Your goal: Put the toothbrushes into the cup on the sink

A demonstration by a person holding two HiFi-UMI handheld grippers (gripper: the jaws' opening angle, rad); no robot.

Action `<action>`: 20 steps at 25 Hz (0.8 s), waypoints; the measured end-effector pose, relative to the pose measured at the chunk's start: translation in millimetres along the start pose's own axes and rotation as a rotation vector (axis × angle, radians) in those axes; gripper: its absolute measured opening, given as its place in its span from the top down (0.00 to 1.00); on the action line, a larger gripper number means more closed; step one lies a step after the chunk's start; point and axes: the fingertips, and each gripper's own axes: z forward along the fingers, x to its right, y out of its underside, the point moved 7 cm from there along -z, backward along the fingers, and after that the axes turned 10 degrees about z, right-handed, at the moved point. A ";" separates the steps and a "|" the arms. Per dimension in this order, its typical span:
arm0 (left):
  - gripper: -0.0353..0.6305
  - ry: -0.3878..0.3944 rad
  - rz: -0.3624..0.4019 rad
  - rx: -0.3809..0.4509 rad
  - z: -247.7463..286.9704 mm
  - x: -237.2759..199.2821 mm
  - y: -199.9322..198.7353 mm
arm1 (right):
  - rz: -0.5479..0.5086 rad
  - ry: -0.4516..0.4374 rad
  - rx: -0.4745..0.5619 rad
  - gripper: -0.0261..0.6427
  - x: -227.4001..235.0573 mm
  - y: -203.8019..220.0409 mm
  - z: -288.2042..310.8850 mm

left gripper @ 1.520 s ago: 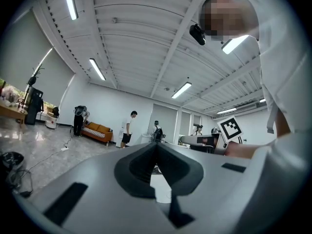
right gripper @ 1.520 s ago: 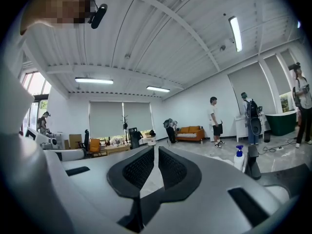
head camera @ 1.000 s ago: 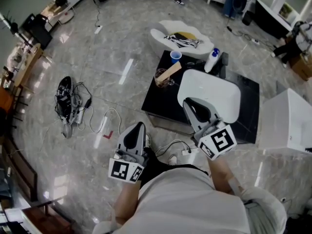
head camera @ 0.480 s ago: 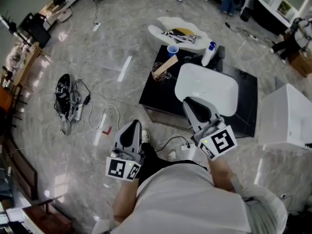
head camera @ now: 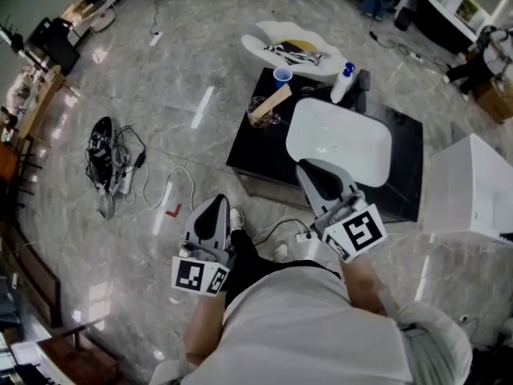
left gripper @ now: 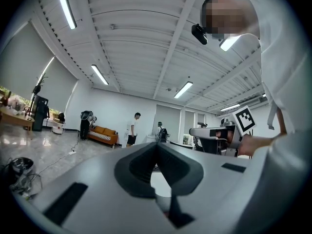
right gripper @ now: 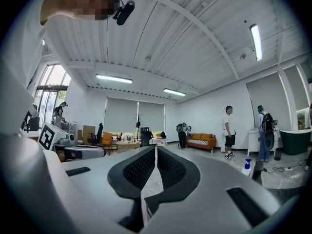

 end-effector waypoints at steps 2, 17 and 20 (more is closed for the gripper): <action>0.94 0.001 -0.001 0.000 1.8 -1.0 0.6 | 0.005 -0.002 -0.004 0.89 -0.5 1.8 0.9; 0.94 -0.006 -0.002 -0.009 6.0 -10.9 0.4 | 0.021 -0.022 -0.018 0.90 2.7 1.2 13.1; 0.94 -0.004 -0.002 -0.010 7.6 -11.7 0.7 | 0.024 -0.019 -0.021 0.90 5.0 1.5 14.4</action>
